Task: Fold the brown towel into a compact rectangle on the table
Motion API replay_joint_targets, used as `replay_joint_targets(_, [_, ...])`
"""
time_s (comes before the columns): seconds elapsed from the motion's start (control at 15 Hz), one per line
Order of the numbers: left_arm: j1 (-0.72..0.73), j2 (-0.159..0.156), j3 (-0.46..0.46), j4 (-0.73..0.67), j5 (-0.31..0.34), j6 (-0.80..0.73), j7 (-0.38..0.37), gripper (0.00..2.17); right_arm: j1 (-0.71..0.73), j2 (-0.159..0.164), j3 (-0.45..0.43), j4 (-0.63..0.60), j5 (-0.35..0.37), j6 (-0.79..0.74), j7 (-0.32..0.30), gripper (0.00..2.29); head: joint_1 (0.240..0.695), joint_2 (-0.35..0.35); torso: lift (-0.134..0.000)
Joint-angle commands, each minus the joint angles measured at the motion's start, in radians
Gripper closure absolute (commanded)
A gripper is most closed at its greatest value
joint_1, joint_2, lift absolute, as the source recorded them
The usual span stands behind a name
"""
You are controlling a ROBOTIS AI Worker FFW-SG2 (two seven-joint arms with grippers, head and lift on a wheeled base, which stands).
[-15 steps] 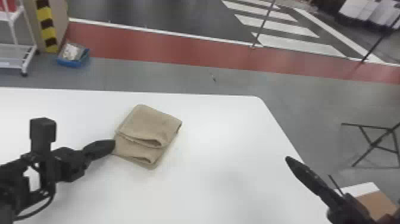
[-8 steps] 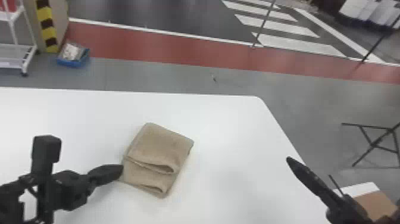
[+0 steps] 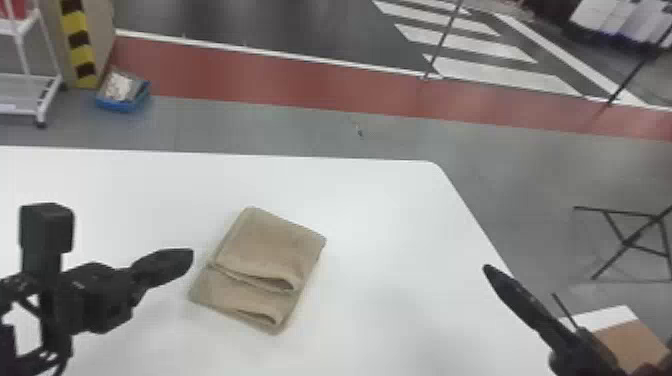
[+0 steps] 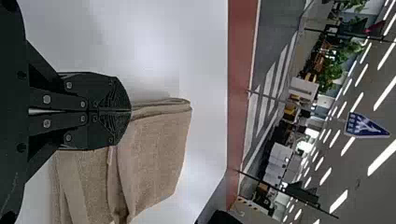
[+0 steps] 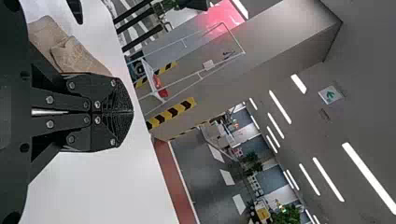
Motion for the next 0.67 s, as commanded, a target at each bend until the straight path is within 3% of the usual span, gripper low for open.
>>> replay_joint_targets(0.0, [-0.004,0.003,0.002,0.045,-0.031,-0.066,0.006,1.73,0.004,0.002,-0.009,0.001,-0.002,0.003,0.004,2.01,0.695,-0.35,-0.124])
replay_joint_targets(0.2, [0.018,0.018,0.006,0.089,-0.054,-0.128,0.005,1.73,0.004,0.002,-0.015,-0.001,-0.008,0.003,0.013,2.01,0.695,-0.35,-0.124])
replay_joint_targets(0.6, [0.121,0.026,0.037,0.031,-0.044,-0.149,-0.003,1.73,0.001,0.002,-0.01,-0.006,-0.024,0.003,0.014,2.01,0.695,-0.35,-0.124])
